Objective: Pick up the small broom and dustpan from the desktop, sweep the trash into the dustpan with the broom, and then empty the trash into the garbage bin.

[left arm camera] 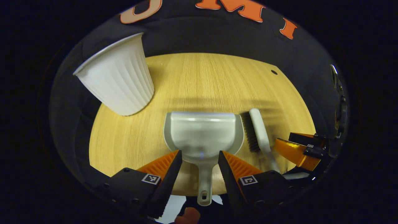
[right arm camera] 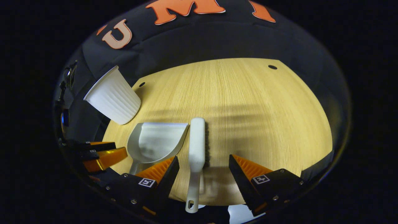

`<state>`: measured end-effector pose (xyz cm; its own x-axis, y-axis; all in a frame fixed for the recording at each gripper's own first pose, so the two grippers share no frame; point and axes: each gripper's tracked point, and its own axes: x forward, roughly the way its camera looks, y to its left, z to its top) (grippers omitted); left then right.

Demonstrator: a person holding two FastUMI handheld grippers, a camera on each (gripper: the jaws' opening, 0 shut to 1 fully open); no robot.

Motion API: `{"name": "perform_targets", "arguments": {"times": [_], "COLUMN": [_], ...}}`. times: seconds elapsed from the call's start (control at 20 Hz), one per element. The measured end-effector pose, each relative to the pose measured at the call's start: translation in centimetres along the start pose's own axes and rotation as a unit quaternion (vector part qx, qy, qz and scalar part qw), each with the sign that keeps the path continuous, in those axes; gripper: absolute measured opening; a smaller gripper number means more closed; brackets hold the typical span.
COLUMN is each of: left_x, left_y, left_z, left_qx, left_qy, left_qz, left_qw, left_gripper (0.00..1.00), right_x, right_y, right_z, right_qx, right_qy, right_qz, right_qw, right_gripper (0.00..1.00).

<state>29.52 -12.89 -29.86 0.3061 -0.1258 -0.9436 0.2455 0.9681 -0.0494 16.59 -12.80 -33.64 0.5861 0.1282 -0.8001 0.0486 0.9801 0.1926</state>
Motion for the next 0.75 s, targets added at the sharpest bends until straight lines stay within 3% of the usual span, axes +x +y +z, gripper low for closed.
{"name": "perform_targets", "arguments": {"times": [0.2,0.45,0.6,0.75], "left_x": [-2.1,-2.6,-3.3,-3.9], "left_y": [2.0,3.0,3.5,3.5], "left_z": [4.0,6.0,7.0,8.0], "left_qx": [0.008,-0.006,-0.004,-0.004], "left_qy": [-0.103,-0.224,-0.278,-0.332], "left_qz": [0.024,0.04,0.053,0.063], "left_qw": [0.994,0.974,0.959,0.941], "left_gripper": [0.77,0.77,0.76,0.76], "right_x": [-2.3,-5.5,-8.9,-12.4], "right_y": [-0.4,-0.9,-0.2,-0.3], "right_z": [3.8,8.9,12.2,15.5], "right_qx": [0.004,-0.02,-0.028,-0.058], "right_qy": [-0.068,-0.17,-0.241,-0.318], "right_qz": [-0.008,-0.03,-0.029,-0.053], "right_qw": [0.998,0.985,0.97,0.945], "right_gripper": [0.97,0.97,0.97,0.97]}}
